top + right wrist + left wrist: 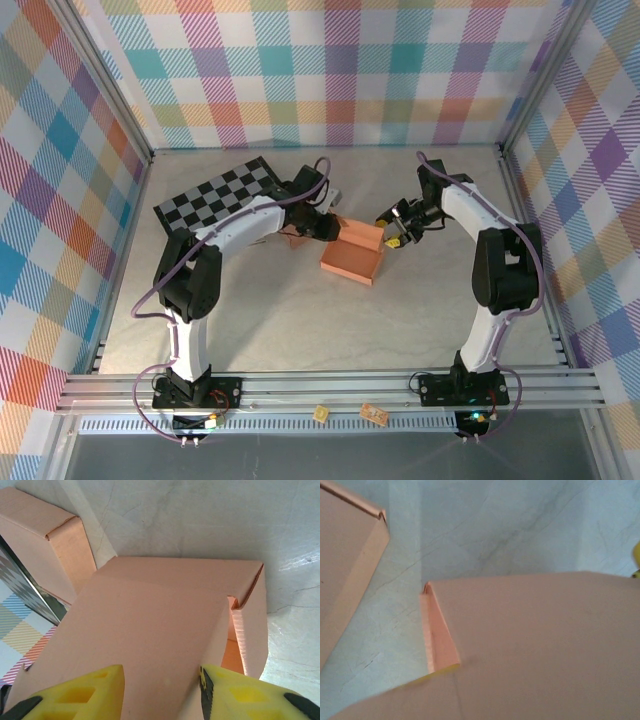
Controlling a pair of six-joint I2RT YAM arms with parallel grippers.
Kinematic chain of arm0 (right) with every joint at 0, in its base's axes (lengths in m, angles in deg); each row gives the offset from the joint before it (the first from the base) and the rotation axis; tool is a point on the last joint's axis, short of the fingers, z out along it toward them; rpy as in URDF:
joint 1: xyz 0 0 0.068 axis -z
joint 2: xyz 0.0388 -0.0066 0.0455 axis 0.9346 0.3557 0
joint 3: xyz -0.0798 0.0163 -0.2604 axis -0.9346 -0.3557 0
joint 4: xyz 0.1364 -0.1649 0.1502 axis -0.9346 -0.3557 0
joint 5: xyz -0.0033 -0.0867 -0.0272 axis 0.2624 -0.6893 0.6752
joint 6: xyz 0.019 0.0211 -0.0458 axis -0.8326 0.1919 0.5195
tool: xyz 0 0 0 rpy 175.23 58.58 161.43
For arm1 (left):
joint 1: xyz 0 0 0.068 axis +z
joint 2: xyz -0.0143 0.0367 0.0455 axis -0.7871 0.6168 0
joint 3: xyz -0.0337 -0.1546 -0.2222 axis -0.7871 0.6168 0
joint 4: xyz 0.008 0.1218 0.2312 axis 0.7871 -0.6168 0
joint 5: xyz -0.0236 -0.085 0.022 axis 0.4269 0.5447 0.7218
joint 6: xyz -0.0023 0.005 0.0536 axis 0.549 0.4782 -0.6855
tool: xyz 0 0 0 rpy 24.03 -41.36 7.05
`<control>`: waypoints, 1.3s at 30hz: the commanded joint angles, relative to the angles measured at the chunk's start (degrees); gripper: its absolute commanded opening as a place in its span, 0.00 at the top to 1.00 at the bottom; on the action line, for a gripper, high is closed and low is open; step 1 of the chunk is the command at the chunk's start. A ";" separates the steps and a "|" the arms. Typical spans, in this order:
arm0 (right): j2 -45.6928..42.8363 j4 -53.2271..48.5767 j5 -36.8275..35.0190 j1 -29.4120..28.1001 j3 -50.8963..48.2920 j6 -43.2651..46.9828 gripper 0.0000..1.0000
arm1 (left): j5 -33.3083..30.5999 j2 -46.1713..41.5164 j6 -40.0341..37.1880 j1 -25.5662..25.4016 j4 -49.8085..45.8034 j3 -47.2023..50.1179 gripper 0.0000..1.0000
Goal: Fold the paper box
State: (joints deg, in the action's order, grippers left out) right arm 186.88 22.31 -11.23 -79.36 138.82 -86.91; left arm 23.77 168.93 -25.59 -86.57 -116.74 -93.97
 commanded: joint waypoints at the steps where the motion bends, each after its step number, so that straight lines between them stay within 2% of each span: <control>1: -2.45 -0.05 0.98 -1.35 -0.78 0.56 0.57 | -1.11 -2.80 0.77 -1.47 3.16 3.92 0.83; 8: -4.29 -0.86 -3.74 -3.59 -2.82 3.38 0.62 | -3.98 -7.67 3.62 -2.82 14.70 14.23 0.84; 20: -8.47 6.10 -8.25 -5.38 -10.43 1.35 0.66 | -4.11 -8.82 6.31 -4.26 16.50 18.02 0.85; 33: -10.93 8.68 -13.09 -7.62 -15.25 0.75 0.71 | -2.00 -9.52 9.91 -4.28 20.01 21.74 0.84; 39: -12.59 11.60 -15.18 -8.45 -18.00 0.62 0.72 | -1.38 -11.36 11.01 -4.28 20.04 23.04 0.78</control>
State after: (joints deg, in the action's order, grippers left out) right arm 175.84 32.41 -24.32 -87.16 121.88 -85.93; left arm 20.92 160.64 -15.98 -90.20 -98.16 -71.55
